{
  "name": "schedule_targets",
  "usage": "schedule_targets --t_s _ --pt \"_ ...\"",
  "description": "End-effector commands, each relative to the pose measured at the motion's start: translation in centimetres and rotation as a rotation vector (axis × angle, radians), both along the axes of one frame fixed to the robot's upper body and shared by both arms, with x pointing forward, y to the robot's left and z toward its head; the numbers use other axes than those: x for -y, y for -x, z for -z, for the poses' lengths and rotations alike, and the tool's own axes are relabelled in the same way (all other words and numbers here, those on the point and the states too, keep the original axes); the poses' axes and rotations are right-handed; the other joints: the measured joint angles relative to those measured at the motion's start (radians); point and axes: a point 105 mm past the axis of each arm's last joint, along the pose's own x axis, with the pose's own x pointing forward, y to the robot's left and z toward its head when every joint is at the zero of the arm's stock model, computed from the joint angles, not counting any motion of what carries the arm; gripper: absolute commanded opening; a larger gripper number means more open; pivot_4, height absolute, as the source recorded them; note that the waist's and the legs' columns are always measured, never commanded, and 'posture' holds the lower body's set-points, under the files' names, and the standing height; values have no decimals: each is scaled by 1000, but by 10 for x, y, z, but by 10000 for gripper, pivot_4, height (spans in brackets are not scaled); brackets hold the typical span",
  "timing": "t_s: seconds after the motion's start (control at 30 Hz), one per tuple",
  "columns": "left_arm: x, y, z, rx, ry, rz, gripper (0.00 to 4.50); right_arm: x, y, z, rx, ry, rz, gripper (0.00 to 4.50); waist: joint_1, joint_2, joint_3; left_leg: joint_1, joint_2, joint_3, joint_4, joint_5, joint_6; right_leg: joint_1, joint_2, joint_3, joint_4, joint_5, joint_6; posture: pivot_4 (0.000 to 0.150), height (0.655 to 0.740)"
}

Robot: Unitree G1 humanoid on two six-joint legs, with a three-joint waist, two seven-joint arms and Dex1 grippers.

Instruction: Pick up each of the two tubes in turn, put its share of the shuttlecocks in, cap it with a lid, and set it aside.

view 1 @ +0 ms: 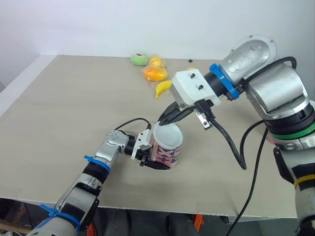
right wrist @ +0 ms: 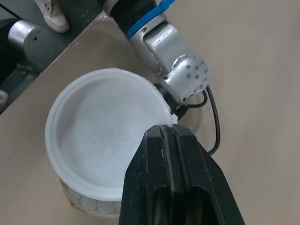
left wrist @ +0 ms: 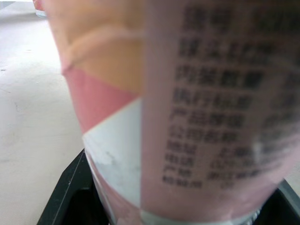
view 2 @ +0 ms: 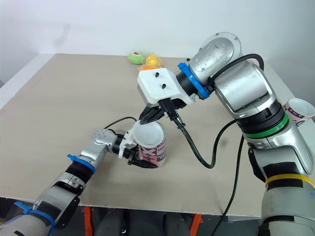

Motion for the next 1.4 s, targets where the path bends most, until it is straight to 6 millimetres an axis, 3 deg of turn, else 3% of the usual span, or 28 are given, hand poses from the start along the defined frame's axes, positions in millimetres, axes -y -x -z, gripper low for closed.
schedule_targets --t_s 0.03,0.33,0.53,1.17,1.4 --pt "-8 6 28 -51 -118 -6 25944 5 1 -8 54 55 -22 762 0 0 0 0 0 0 0 0 0 0 0 0 0 0 0 1500 6946" --pt "-7 5 28 -50 -116 -7 25944 4 -9 -17 101 79 -20 762 0 0 0 0 0 0 0 0 0 0 0 0 0 0 0 1500 6946" --pt "-9 3 27 -50 -115 -17 25944 4 3 -10 67 109 -68 762 0 0 0 0 0 0 0 0 0 0 0 0 0 -1 -2 1500 6946" --pt "-10 -1 26 -52 -109 -42 25944 5 -7 0 148 164 -73 762 0 0 0 0 0 0 0 0 0 -1 0 0 0 -1 -3 1500 6946" --pt "-12 0 27 -54 -109 -49 25944 6 3 4 124 174 -104 762 0 0 0 0 0 0 0 0 0 0 0 0 0 -2 -3 1500 6946"
